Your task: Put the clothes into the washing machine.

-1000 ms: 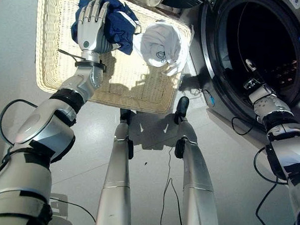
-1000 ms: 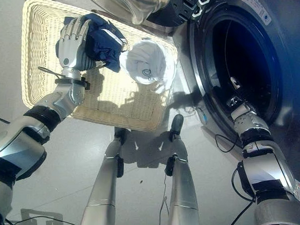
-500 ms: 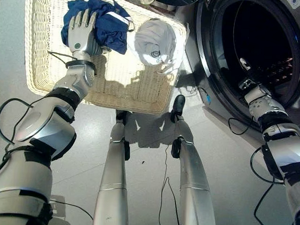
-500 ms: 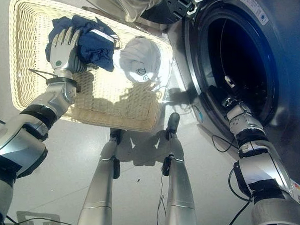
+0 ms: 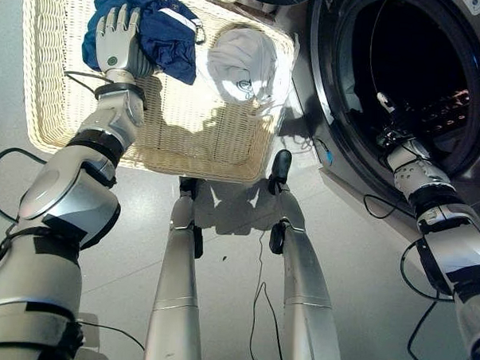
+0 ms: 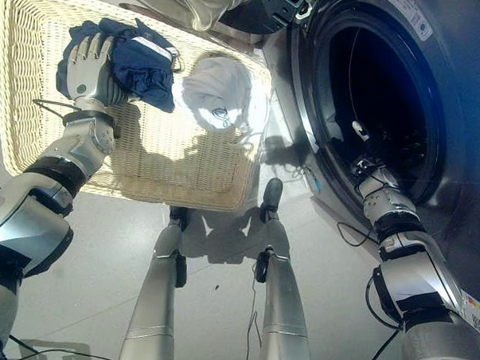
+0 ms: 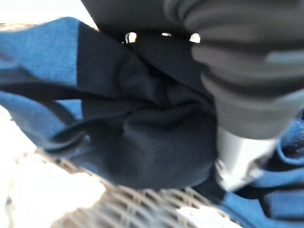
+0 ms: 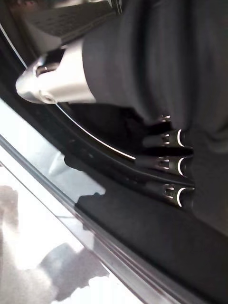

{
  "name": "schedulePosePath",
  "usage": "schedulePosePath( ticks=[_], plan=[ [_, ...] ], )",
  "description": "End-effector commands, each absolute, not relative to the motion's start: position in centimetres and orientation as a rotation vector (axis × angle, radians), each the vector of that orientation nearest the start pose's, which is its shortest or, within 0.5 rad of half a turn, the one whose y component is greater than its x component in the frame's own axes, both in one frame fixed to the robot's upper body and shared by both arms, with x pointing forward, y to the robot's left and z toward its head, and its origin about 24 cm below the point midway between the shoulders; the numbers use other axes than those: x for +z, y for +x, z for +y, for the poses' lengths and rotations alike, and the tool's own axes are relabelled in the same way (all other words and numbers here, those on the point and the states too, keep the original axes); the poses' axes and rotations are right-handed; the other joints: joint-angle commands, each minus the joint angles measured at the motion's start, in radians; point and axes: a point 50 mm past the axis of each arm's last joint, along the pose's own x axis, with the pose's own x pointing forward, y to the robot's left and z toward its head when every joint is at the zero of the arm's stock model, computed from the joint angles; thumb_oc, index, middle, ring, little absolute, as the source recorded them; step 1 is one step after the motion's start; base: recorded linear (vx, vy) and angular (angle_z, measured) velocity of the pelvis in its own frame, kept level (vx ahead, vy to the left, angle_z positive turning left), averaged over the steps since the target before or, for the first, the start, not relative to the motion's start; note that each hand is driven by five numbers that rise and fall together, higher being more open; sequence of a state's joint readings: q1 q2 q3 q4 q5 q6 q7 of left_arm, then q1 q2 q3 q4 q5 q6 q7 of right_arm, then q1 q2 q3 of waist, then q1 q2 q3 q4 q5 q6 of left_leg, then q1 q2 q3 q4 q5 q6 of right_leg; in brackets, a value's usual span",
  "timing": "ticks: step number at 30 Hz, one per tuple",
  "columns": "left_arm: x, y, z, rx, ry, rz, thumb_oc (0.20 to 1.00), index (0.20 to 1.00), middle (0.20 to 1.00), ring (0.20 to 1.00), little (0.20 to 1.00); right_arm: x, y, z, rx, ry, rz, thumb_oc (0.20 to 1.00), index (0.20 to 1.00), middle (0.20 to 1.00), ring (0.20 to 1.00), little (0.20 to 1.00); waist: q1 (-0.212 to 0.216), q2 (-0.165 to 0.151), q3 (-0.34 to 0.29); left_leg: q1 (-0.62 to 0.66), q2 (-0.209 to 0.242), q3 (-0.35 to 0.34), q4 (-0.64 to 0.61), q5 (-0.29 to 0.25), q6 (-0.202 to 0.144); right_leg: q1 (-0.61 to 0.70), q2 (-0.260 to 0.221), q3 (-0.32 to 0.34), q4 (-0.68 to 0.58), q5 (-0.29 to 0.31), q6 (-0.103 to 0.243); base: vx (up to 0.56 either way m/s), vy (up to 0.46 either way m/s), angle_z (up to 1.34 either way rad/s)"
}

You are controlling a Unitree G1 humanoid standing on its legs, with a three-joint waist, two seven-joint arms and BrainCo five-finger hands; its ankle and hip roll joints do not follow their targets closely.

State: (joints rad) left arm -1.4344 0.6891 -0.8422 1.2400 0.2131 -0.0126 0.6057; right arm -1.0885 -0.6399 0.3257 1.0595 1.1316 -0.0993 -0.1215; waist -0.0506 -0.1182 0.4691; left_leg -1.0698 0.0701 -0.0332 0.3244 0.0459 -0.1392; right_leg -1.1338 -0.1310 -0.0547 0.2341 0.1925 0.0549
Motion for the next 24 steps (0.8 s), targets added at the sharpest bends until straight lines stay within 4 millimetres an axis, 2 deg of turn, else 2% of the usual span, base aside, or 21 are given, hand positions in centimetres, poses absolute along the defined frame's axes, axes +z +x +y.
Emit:
schedulePosePath(
  ticks=[1,15,19,24],
  plan=[
    [28.3,40.8,26.7,0.616,1.285,-0.236,0.2,0.2,0.2,0.2,0.2,22.5,40.0,-27.3,-0.206,0.383,-0.243,1.0,1.0,1.0,1.0,1.0,-0.024,0.068,0.051,0.047,-0.063,0.016,-0.113,0.064,0.028,0.042,0.129,-0.056,0.066,-0.065,0.071,0.0,0.008,-0.04],
    [27.4,40.8,26.5,0.578,1.229,-0.249,0.2,0.2,0.2,0.2,0.2,22.6,40.2,-25.2,-0.115,0.376,-0.273,1.0,1.0,1.0,1.0,1.0,-0.023,0.077,0.051,0.056,-0.063,0.021,-0.121,0.071,0.025,0.041,0.124,-0.054,0.067,-0.066,0.068,0.0,0.002,-0.02],
    [27.2,40.8,26.1,0.57,1.154,-0.288,0.2,0.2,0.2,0.2,0.2,22.5,40.1,-24.5,-0.07,0.39,-0.281,1.0,1.0,1.0,1.0,1.0,-0.022,0.078,0.051,0.057,-0.063,0.02,-0.124,0.073,0.026,0.041,0.126,-0.049,0.072,-0.068,0.067,0.0,-0.008,0.0],
    [27.6,40.3,25.2,0.55,0.758,-0.461,0.2,0.2,0.2,0.2,0.2,22.2,39.5,-22.1,0.062,0.439,-0.341,1.0,1.0,1.0,1.0,1.0,-0.019,0.081,0.051,0.072,-0.064,0.02,-0.132,0.074,0.026,0.051,0.12,-0.055,0.072,-0.071,0.069,-0.01,-0.032,-0.01]
  ],
)
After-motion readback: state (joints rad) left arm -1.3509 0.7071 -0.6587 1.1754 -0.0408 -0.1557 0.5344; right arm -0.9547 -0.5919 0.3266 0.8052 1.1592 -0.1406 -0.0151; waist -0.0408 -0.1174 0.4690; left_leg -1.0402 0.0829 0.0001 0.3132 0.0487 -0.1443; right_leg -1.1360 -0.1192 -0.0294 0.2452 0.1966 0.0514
